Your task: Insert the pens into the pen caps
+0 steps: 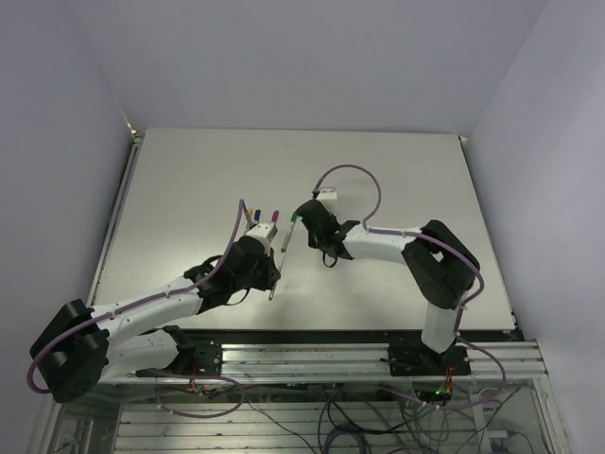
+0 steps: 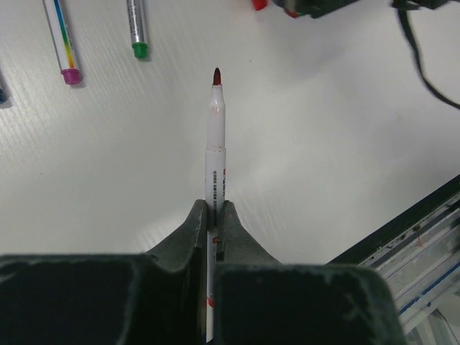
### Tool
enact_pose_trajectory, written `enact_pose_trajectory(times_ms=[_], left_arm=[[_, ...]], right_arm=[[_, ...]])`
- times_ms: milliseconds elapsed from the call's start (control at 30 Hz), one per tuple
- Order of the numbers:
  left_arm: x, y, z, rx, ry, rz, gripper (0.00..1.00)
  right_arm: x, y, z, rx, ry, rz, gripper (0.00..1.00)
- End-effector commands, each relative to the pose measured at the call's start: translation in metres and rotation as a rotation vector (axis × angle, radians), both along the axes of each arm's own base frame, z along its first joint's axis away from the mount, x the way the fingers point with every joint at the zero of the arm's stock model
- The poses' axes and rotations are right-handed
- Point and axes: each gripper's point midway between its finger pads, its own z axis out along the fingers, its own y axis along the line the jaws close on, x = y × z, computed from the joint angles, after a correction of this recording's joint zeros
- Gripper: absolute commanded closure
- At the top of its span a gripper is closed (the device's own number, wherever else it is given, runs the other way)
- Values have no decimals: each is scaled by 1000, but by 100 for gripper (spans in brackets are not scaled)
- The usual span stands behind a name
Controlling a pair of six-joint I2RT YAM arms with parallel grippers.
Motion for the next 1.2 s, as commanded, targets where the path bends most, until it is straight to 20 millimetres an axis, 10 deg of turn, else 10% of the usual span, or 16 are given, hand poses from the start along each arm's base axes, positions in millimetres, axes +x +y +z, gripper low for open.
enact_pose_trajectory(times_ms=[0,767,1167], left_arm=[[9,-22,26,-99,-49,-43,93],[3,-127,158,-520,-355,-383,93],[-5,-130,182,-611,-384,-407,93]], right_arm=[[3,-12,50,72,-103,0,100],[-86,-55,287,812,-893,260,100],[-103,-74,315,897,-1050,261,100]])
